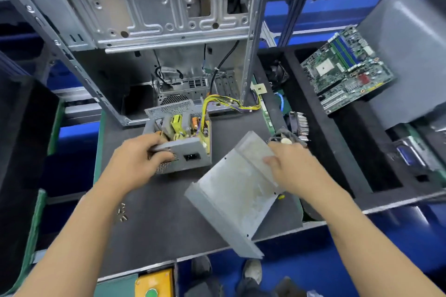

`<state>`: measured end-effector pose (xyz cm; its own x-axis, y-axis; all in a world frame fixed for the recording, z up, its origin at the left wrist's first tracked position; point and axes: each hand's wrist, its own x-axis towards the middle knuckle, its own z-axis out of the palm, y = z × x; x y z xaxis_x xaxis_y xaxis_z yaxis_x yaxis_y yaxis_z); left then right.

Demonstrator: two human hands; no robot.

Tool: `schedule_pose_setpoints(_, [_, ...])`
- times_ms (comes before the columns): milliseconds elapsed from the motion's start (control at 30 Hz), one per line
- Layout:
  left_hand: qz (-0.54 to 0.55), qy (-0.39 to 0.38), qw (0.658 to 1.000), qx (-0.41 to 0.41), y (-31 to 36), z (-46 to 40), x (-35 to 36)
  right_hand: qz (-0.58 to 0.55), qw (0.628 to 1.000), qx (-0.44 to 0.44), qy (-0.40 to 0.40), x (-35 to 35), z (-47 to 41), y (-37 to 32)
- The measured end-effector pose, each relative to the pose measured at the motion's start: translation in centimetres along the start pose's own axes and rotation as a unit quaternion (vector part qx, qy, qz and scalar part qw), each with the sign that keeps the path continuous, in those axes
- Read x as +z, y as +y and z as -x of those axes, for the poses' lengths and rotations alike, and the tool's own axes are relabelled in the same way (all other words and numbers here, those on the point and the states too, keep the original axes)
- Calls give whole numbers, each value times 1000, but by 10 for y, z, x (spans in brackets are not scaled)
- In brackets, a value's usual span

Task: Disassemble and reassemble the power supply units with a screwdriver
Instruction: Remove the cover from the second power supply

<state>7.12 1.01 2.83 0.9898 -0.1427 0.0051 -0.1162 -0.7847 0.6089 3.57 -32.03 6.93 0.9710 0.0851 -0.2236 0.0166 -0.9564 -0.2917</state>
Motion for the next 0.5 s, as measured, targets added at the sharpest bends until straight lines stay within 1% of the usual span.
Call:
schedule_pose_setpoints(100, [-11,7,1000,-6,6,1,4,-81,996,44,9,-24,0,33])
schedule_pose_setpoints(200, [-58,3,998,2,11,9,15,-106,985,116,78,-40,-1,90])
schedule_pose_setpoints(267, [-92,3,995,23,15,15,26,-127,966,187,122,-44,-2,127])
schedule_pose_setpoints(333, [-118,18,992,42,19,21,35,-181,930,279,158,-39,-5,157])
schedule_pose_setpoints(400, [-130,30,990,49,24,26,42,-245,884,353,187,-33,-14,176])
schedule_pose_setpoints(467, [-138,33,989,51,29,31,48,-322,833,402,203,-30,-26,185])
schedule_pose_setpoints(500, [-139,30,989,49,30,34,50,-350,813,416,209,-30,-34,187])
